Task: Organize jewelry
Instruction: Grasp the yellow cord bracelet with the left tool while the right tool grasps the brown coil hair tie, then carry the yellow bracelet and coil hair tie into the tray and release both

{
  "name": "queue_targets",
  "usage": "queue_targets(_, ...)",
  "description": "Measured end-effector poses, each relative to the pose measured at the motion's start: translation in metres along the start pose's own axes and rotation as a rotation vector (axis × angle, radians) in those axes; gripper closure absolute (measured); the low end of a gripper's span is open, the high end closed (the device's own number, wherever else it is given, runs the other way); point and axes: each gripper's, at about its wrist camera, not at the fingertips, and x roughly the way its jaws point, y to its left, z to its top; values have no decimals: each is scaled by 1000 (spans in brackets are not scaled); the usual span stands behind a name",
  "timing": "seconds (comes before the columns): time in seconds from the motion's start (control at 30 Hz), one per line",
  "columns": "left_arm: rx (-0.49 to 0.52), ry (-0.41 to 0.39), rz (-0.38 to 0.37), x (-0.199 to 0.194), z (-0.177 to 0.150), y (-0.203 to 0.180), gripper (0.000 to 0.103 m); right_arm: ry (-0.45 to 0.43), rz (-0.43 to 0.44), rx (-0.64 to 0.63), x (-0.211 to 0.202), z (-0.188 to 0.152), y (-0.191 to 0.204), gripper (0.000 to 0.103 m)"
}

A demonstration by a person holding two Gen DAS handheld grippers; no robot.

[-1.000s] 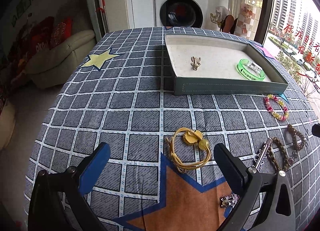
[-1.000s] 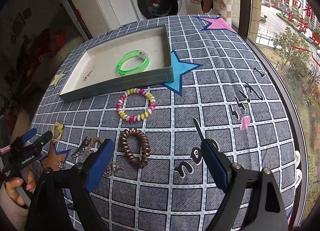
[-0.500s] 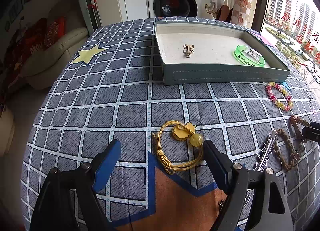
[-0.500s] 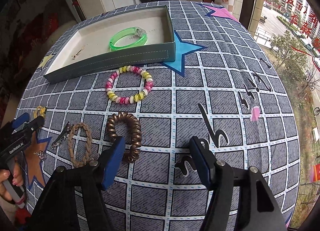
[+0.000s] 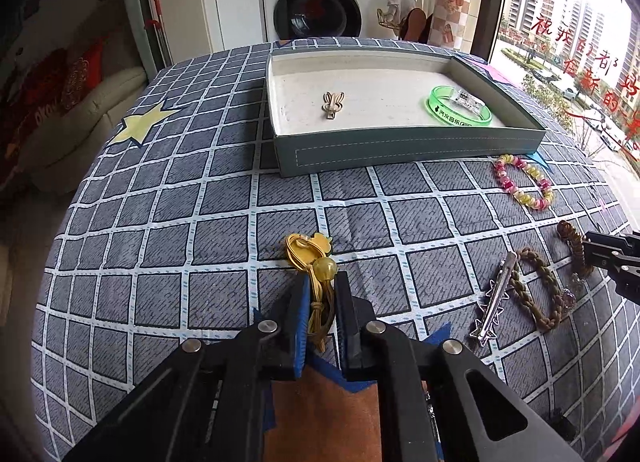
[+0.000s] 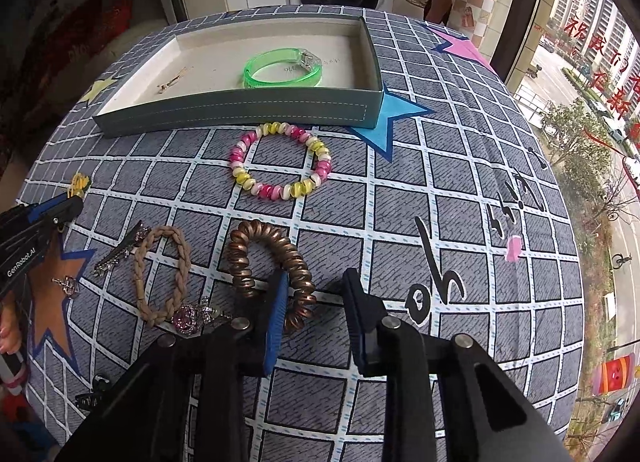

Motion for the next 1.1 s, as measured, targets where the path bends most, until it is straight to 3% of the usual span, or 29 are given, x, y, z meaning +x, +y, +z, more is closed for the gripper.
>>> queue_targets(0.07, 1, 0, -3, -1, 0, 0, 85, -1, -1, -10, -1, 0, 2, 89)
queue_targets(0.47, -50, -39, -43, -18, -1, 7, 85, -28, 22, 9, -14, -7, -2, 90)
queue_targets(1.1, -61, -157, -121, -64, 33, -4, 85, -103, 109, 76, -51, 8, -19, 90)
